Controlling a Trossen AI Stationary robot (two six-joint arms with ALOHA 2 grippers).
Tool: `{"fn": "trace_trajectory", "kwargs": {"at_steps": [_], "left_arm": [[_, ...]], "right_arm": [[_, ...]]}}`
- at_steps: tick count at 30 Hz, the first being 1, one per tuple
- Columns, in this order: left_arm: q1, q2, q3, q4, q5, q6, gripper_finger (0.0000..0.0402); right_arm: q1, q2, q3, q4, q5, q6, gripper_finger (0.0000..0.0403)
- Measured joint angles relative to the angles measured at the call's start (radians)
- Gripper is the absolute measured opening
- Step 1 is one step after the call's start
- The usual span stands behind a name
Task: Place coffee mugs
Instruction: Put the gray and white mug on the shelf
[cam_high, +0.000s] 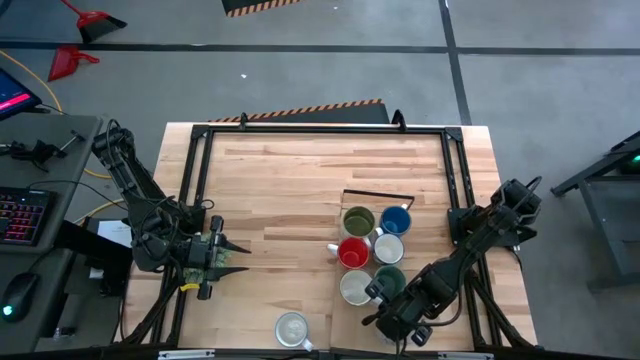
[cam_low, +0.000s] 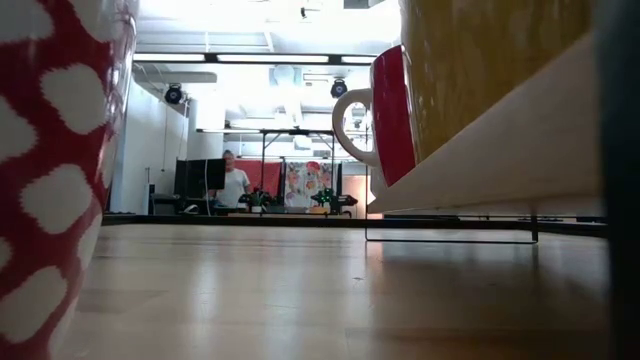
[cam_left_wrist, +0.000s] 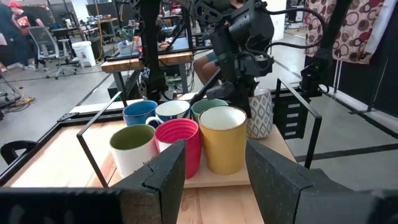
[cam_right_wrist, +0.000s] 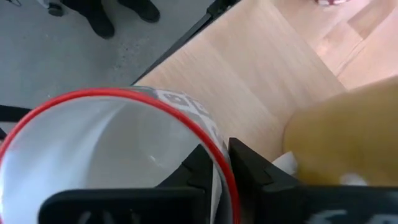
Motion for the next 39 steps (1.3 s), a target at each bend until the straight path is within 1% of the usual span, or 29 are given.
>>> {"fn": "trace_trajectory", "kwargs": {"at_steps": [7,15,20,32,36,39], "left_arm": [[0.0,0.0,0.0,0.0,0.0,0.0,0.0154],[0.0,0.0,0.0,0.0,0.0,0.0,0.0154],[0.0,0.0,0.0,0.0,0.0,0.0,0.0154],[0.0,0.0,0.0,0.0,0.0,0.0,0.0154],[0.0,0.0,0.0,0.0,0.0,-0.001,0.0154],[0.0,0.0,0.0,0.0,0.0,-0.001,0.0154]], "right_arm": [[0.0,-0.001,0.0,0.016,0.002,0.035,0.0032],[0.0,-0.001,0.0,0.016,0.002,0.038,0.0033],[0.0,-0.001,0.0,0.016,-0.002,0.083,0.0033],[0.0,-0.001,0.0,0.016,-0.005,0.111,0.0033],[0.0,-0.001,0.0,0.015,-0.018,0.134,0.0034],[0.001,-0.001,0.0,0.014,-0.032,0.149,0.0043]]}}
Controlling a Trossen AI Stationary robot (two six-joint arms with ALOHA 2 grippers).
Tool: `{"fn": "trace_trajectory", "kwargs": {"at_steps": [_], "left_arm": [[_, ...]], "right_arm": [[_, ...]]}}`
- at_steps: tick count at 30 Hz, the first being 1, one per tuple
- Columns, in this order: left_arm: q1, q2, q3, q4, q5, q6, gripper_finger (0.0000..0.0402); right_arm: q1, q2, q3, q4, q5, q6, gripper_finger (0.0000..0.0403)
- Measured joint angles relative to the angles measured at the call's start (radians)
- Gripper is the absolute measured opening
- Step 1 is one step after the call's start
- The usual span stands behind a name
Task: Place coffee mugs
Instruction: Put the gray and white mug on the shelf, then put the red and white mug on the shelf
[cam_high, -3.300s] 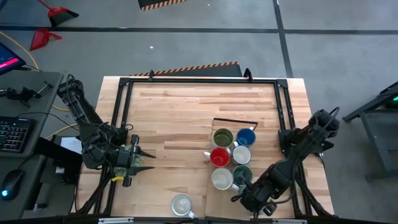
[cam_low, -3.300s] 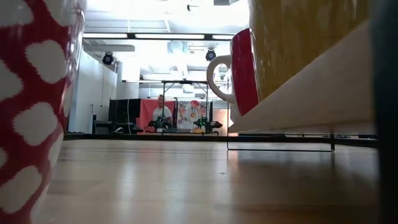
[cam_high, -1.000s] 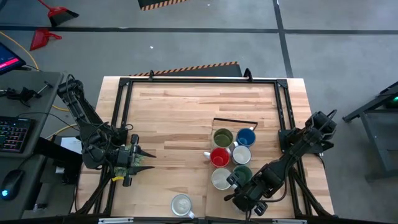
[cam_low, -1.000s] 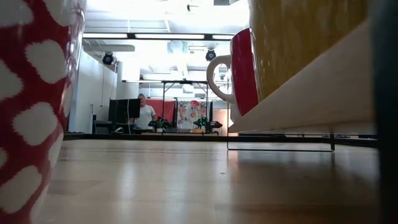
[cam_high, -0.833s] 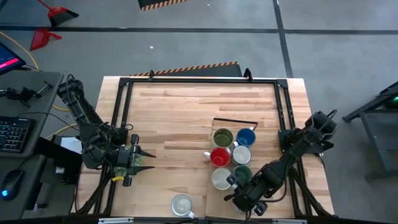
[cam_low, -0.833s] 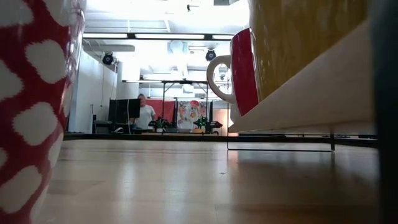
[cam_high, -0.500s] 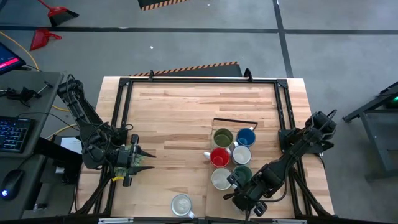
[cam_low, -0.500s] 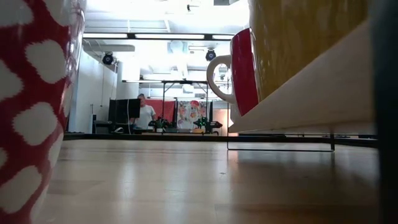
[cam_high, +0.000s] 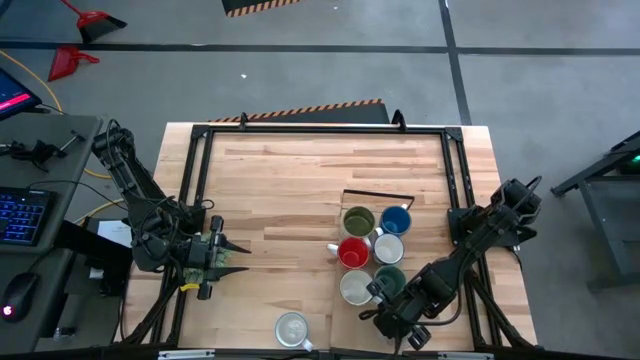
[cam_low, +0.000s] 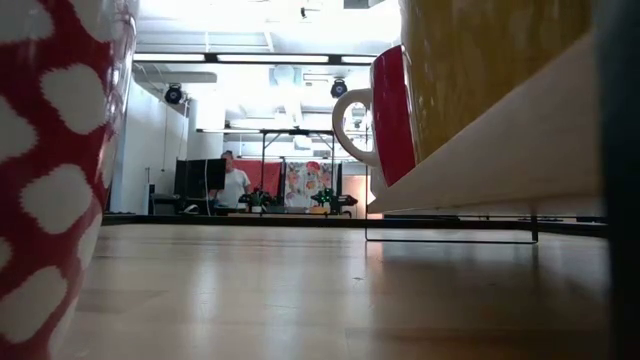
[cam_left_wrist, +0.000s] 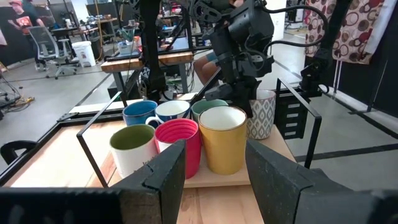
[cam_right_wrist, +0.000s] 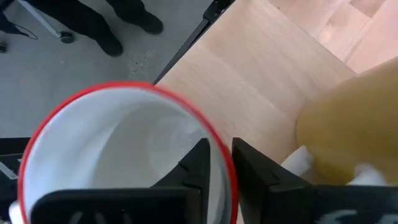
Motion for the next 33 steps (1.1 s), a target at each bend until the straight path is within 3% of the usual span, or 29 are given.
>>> {"fn": "trace_trajectory", "kwargs": {"at_steps": [10,33], "left_arm": [[0.0,0.0,0.0,0.0,0.0,-0.017,0.0154],[0.0,0.0,0.0,-0.001,0.003,-0.041,0.0154]], "right_arm": [[0.0,0.0,0.0,0.01,0.002,0.019,0.0104],[0.005,0.0,0.249,-0.056,-0.032,0.065,0.0108]]}}
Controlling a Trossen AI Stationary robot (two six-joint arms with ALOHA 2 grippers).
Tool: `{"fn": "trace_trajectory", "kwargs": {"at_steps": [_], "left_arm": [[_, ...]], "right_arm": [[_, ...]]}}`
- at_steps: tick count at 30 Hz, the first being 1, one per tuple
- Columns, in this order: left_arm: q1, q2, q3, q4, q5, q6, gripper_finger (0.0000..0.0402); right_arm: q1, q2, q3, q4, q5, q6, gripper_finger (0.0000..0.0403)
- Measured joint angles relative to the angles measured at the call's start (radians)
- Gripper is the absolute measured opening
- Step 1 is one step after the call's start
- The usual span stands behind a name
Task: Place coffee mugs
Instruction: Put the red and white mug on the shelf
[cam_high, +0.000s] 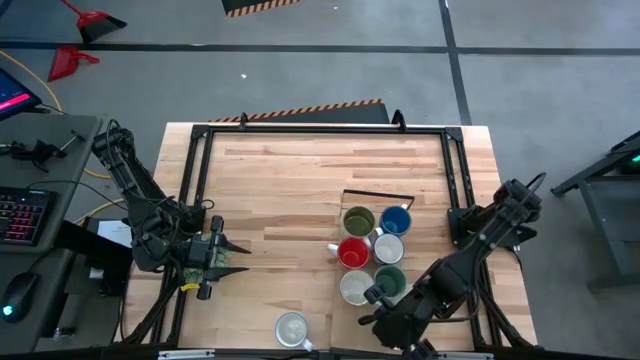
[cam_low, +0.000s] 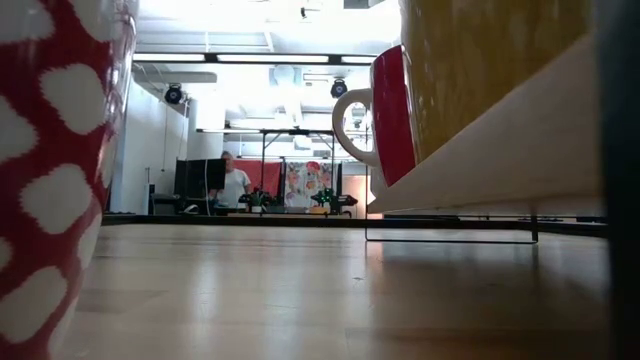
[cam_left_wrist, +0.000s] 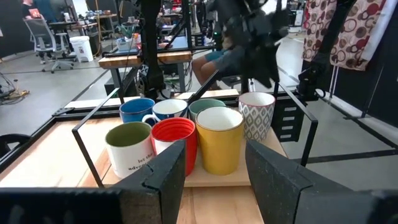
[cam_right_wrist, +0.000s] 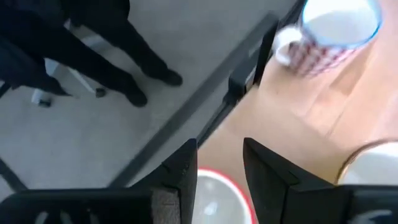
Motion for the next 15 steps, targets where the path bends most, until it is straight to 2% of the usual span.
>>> {"fn": "trace_trajectory", "kwargs": {"at_steps": [7,15], "left_arm": [[0.0,0.0,0.0,0.0,0.0,-0.002,0.0154],[0.0,0.0,0.0,0.0,0.0,-0.062,0.0154]], "right_arm": [[-0.019,0.0,0.089,0.0,0.049,-0.053,0.0108],[-0.039,0.0,0.225,-0.015,0.271,-0.071,0.0108]]}}
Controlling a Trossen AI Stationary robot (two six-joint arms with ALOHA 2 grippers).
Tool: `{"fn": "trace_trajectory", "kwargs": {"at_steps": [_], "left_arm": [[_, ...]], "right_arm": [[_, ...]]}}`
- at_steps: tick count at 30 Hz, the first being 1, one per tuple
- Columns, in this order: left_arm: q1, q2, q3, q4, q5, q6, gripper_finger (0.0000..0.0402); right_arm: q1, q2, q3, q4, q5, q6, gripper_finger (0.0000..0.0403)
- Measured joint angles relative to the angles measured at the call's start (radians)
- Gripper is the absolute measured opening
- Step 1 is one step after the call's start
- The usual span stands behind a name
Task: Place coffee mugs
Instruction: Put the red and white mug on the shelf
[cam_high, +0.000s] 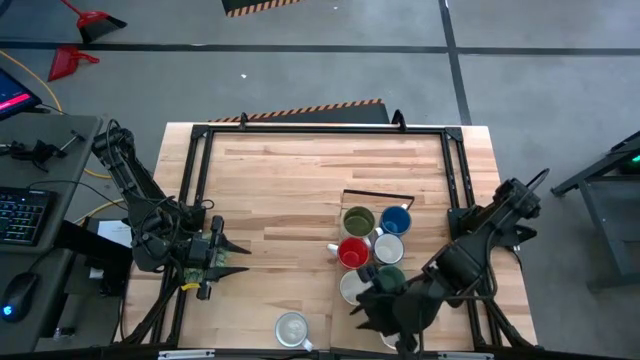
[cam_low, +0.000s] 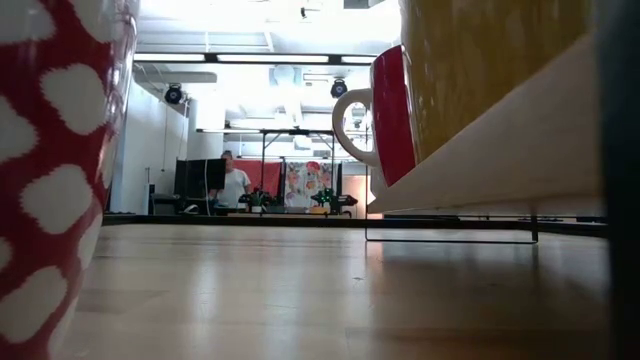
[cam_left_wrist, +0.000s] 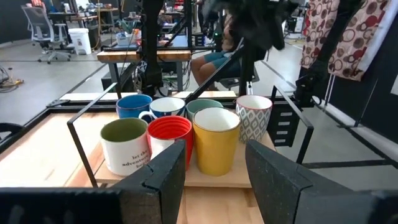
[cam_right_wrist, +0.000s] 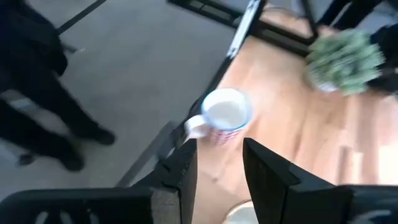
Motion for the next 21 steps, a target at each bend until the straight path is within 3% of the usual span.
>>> {"fn": "trace_trajectory", "kwargs": {"at_steps": [13,17,21], "left_arm": [[0.0,0.0,0.0,0.001,0.005,-0.005,0.0154],[0.0,0.0,0.0,0.001,0.006,-0.026,0.0154],[0.0,0.0,0.0,0.001,0.008,-0.026,0.0154]], "right_arm": [[-0.011,0.0,0.043,0.003,0.016,0.047,0.0108],[-0.014,0.0,0.043,0.06,0.012,0.132,0.0108],[-0.023,-0.016,0.043,0.089,-0.03,0.088,0.0108]]}}
